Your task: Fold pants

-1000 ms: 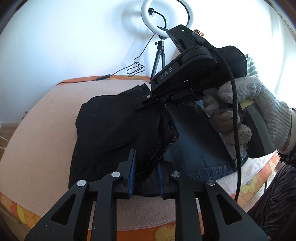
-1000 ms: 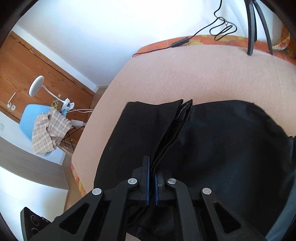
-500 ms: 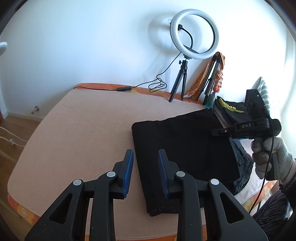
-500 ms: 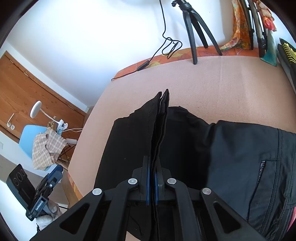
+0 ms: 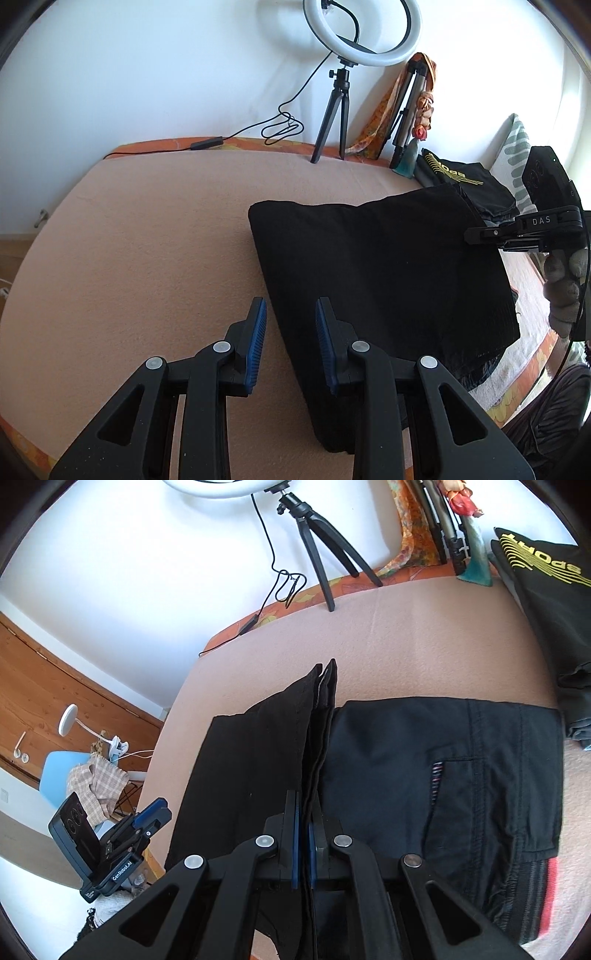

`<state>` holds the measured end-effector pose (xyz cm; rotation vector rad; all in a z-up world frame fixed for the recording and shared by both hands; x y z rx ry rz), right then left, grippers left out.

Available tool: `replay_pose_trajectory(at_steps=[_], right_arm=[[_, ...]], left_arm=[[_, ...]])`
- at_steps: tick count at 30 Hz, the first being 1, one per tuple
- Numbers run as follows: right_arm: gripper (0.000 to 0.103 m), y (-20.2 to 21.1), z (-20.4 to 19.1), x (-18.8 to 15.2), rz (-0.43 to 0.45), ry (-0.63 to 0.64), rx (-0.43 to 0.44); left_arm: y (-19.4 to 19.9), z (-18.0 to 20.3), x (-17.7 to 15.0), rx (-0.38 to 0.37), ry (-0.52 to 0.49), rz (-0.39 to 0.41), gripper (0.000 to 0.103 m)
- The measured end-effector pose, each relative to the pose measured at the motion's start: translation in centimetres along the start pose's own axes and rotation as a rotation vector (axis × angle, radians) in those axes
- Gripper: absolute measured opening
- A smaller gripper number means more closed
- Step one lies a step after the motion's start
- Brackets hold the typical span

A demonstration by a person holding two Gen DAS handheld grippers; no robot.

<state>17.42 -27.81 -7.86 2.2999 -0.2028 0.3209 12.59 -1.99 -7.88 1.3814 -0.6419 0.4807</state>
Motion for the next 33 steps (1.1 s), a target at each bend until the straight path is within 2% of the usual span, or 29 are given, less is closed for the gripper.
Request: replay_pose_trajectory(at_steps=[4, 9, 13, 19, 23, 25, 27, 28, 31, 33], right_arm=[[0.001, 1.6, 2.7, 0.5, 0.0, -0.022, -0.055], [0.001, 1.7, 5.8, 0.4, -0.021, -0.041, -0.128], [0.001, 1.5, 7.1, -0.3, -0.024, -0.076, -0.128], [0.001, 1.2, 9.2, -1.2, -0.04, -0.079, -0.181], [0.001, 0.7, 9.2, -1.2, -0.053, -0.014, -0.251], [0.016, 1.1, 8.8, -0.9, -0.049, 0.02, -0.306], [0.028, 2.2, 8.0, -0.5, -0.004, 0.058, -0.353], [0.028, 2.8, 7.3, -0.3, 0.022, 0.079, -0.368], [0.028, 3.2, 4.2, 0.2, 0.075, 0.186, -0.34], [0.028, 1.9, 2.5, 0.3, 0.049, 0.237, -0.308]], left_arm=[[-0.3, 0.7, 0.0, -0.003, -0.008, -0.004, 0.026], [-0.6, 2.7, -0.2, -0.01, -0.059, -0.008, 0.026], [-0.9, 4.7, -0.8, -0.023, -0.124, -0.01, 0.026], [-3.0, 6.2, -2.9, -0.031, -0.179, -0.092, 0.026], [-4.0, 6.5, -4.2, -0.003, -0.22, -0.129, 0.026], [-3.9, 6.6, -4.3, 0.006, -0.239, -0.119, 0.026], [-3.9, 6.5, -4.3, 0.009, -0.24, -0.116, 0.026], [-3.8, 6.4, -4.4, 0.008, -0.236, -0.114, 0.026], [-3.6, 6.4, -4.7, 0.006, -0.227, -0.11, 0.026], [-3.5, 6.3, -4.8, 0.006, -0.236, -0.102, 0.026]])
Point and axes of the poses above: each gripper's, at about its wrist camera, not at the fingertips, and y roughly against the way its jaws point, z to its right, x to its top, the point moved 9 cm from there along -y, roughly the way its jaws point, and after that the axes turned 9 degrees about x, right-handed, at the moved point
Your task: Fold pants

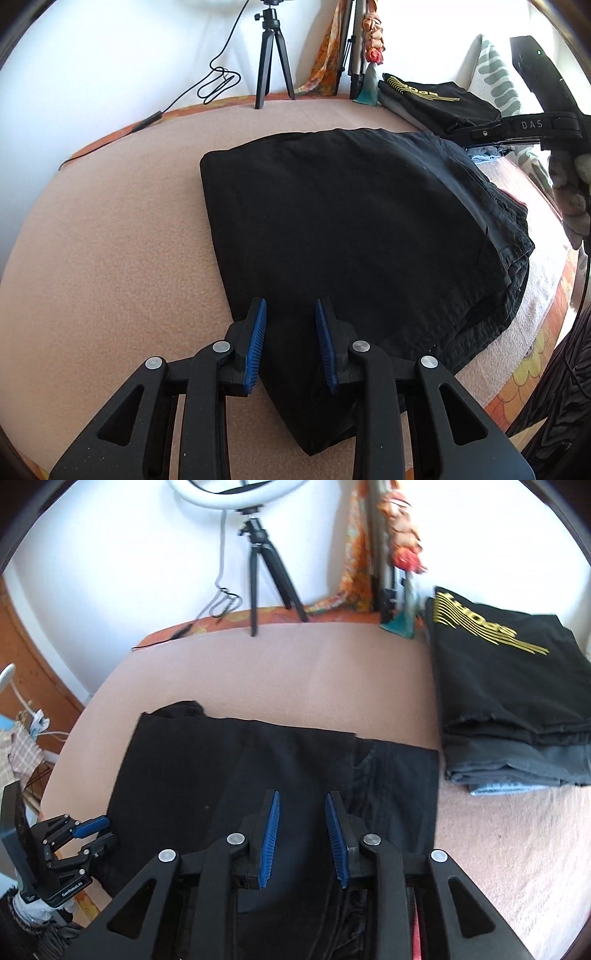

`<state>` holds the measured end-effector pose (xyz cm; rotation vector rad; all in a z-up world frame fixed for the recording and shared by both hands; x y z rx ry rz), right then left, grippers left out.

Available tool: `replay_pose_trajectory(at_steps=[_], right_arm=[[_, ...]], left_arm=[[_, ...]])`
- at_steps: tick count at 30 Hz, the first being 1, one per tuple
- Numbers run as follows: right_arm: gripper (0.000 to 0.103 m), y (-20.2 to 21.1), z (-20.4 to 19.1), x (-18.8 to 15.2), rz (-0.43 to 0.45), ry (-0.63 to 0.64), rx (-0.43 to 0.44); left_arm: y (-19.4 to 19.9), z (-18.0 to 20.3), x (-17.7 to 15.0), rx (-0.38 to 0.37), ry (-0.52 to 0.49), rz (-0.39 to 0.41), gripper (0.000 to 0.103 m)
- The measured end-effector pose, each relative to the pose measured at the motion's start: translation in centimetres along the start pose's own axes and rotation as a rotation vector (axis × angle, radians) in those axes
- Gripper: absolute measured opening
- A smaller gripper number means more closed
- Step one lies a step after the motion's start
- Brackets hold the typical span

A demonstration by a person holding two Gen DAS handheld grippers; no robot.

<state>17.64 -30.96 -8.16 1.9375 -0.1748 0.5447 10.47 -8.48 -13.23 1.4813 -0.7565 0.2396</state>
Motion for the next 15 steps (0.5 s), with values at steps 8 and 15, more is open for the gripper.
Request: replay_pose_trajectory(at_steps=[8, 15], right_arm=[[0.028, -7.0, -3.0, -1.4, -0.168, 0.095, 0.029], [0.025, -7.5, -2.2, -1.7, -0.245, 0.099, 0.072]], left_arm=[[0.1, -0.2, -0.2, -0.015, 0.001, 0.015, 0.026], [0.3, -0.6, -0.2, -0.041, 0.025, -0.007, 0.026]])
Point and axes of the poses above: each gripper's, at about its wrist camera, not at the fingertips, and y roughly against the way its jaws point, z to its right, x to its top, the point moved 9 cm from there along -y, roughly the way its jaws point, and after that the axes turned 9 degrees about x, right-handed, at the moved point
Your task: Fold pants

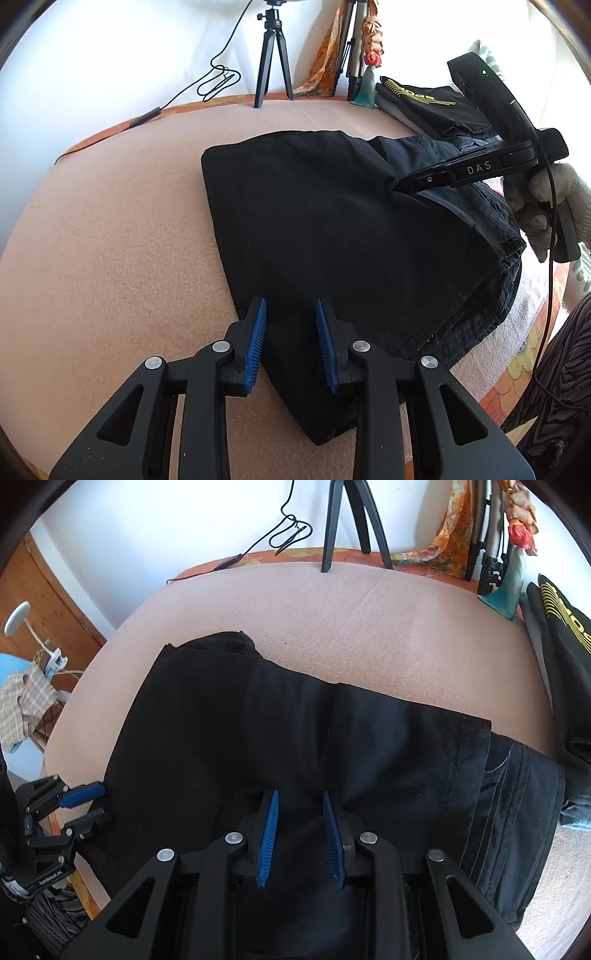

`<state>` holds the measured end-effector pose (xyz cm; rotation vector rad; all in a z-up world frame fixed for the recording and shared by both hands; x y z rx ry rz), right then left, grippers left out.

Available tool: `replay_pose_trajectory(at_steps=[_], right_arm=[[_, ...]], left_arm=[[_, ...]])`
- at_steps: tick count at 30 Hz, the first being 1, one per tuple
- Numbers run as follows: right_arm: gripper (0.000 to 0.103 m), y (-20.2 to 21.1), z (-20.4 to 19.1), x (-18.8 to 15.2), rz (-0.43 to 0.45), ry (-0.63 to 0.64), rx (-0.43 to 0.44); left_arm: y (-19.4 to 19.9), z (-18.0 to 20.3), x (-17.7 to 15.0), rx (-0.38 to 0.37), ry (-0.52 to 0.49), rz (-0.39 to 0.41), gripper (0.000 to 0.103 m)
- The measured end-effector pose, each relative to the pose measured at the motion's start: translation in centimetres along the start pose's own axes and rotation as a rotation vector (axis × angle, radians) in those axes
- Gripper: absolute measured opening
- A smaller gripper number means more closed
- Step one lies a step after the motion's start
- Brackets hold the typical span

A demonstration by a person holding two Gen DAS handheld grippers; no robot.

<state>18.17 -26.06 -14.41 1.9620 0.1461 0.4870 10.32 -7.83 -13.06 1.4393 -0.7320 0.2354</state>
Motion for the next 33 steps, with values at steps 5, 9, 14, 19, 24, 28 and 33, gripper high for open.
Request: replay_pose_trajectory(at_steps=[5, 9, 14, 19, 24, 28, 33], right_arm=[[0.026, 3.0, -1.3, 5.0, 0.119, 0.066, 0.065], [0.028, 1.0, 0.7, 9.1, 0.11, 0.023, 0.102], [0.028, -1.9, -0.1, 10.1, 0.042, -0.018, 0.31], [0.023, -4.4, -1.1, 8.9, -0.024, 0.027, 0.282], [0.006, -5.3, -1.0, 9.1, -0.014, 0.056, 0.233], [0.013, -4.6, -0.3, 9.8, 0.01, 0.062, 0.164], [0.019, -3.3, -0.8, 9.9, 0.057, 0.127, 0.025]], left_arm=[[0.3, -0.3, -0.2, -0.01, 0.018, -0.004, 0.026], [0.0, -0.2, 0.0, -0.008, 0.027, -0.011, 0.026], [-0.4, 0.0, 0.4, -0.005, 0.032, -0.018, 0.026], [-0.7, 0.1, 0.7, -0.001, 0.038, -0.016, 0.026], [-0.7, 0.4, 0.6, 0.007, 0.027, -0.014, 0.027], [-0.3, 0.3, 0.5, 0.001, 0.038, -0.02, 0.027], [0.7, -0.8, 0.2, -0.005, 0.113, -0.014, 0.034]])
Point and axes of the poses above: each gripper's, at about its wrist camera, not at the fingertips, and y roughly against the way its jaws point, z to its right, x to its top, the point moved 9 cm from there along -y, roughly the way its jaws point, and after that the axes turned 9 degrees about x, right-handed, at the moved point
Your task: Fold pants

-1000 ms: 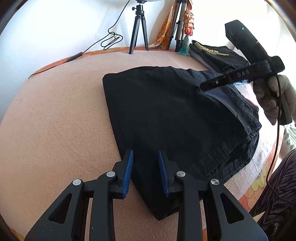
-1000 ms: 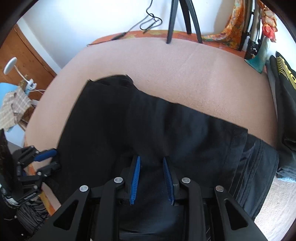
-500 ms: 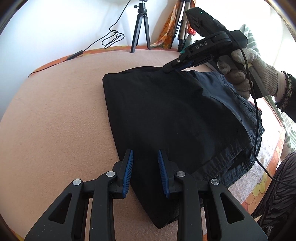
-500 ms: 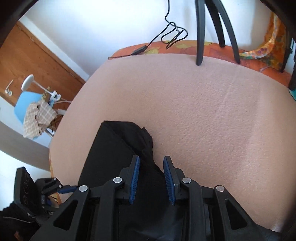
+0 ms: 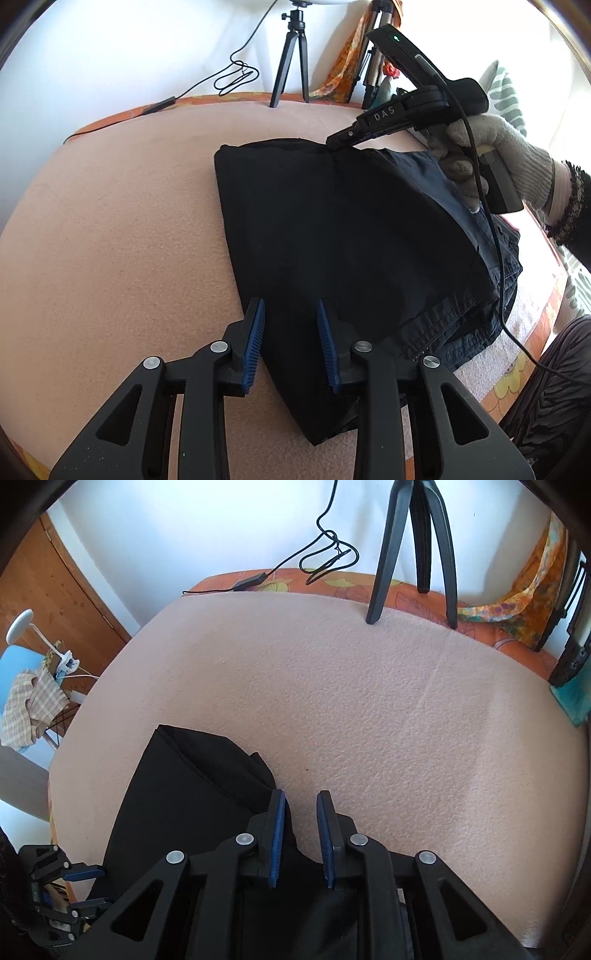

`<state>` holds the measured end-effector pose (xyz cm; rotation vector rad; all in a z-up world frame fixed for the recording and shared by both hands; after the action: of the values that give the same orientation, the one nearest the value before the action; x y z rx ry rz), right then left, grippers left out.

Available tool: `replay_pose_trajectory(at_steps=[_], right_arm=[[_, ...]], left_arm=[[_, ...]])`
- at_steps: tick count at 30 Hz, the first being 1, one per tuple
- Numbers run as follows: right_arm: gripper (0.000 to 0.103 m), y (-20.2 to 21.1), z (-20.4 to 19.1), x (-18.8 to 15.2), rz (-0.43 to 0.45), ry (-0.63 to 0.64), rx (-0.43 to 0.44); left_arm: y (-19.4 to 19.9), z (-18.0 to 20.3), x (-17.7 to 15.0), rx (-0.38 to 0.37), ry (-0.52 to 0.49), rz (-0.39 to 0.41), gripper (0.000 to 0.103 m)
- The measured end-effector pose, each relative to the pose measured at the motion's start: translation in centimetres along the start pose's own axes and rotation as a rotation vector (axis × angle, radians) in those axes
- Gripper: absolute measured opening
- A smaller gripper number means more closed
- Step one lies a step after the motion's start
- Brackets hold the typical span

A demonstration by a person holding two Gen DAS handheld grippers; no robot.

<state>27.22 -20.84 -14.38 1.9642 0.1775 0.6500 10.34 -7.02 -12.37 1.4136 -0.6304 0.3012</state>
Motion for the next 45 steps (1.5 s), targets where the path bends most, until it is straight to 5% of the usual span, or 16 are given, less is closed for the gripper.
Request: replay_pose_trajectory(at_steps=[3, 7, 15, 18, 21, 29, 33, 36, 40, 43, 45], right_arm=[[0.027, 1.3, -1.7, 0.0, 0.024, -0.025, 0.037], [0.039, 2.5, -5.3, -0.9, 0.02, -0.045, 0.139], [0.043, 0.8, -9.2, -2.9, -0.091, -0.149, 0.226], [0.046, 0.2, -10.2, -3.2, -0.119, -0.161, 0.195], [0.064, -0.9, -11.3, -2.8, -0.148, -0.165, 0.158], [0.063, -4.1, -14.4, -1.4, -0.26, -0.108, 0.049], [0.058, -5.3, -14.8, -1.3, -0.312, -0.075, -0.031], [0.036, -6.1, -14.4, -1.9, -0.351, -0.069, -0.068], [0.011, -6.0, -14.0, -2.2, -0.323, -0.083, -0.01], [0.004, -5.4, -13.4, -2.2, -0.287, -0.119, 0.034], [0.002, -4.8, -13.2, -2.3, -0.268, -0.132, 0.049]], left_arm=[[0.8, -1.2, 0.2, 0.001, 0.071, 0.022, 0.048], [1.2, -3.1, 0.4, -0.016, 0.205, 0.023, 0.049], [-0.7, -3.1, -0.2, -0.161, 0.365, -0.059, 0.049], [-0.7, -3.1, -0.1, -0.241, 0.452, -0.065, 0.046], [-0.1, -2.8, -0.3, -0.272, 0.486, -0.05, 0.04], [2.2, -0.7, 1.2, -0.291, 0.404, 0.044, 0.036], [2.5, -0.5, 1.0, -0.302, 0.404, 0.044, 0.036], [2.6, -0.4, 0.9, -0.301, 0.391, 0.044, 0.036], [2.5, -0.1, 1.2, -0.271, 0.351, 0.042, 0.036], [2.5, -0.9, 0.8, -0.174, 0.327, 0.039, 0.045], [1.8, -1.2, 0.5, -0.181, 0.345, 0.006, 0.045]])
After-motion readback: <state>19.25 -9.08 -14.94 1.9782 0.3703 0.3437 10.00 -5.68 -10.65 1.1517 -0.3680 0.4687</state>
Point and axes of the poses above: each gripper's, at about its wrist camera, not at the fingertips, and y roughly against the way its jaws point, z to its right, x to its top, the point moved 9 cm from there along -y, roughly the way its jaws point, and after that the axes turned 9 degrees about x, right-handed, at the moved point
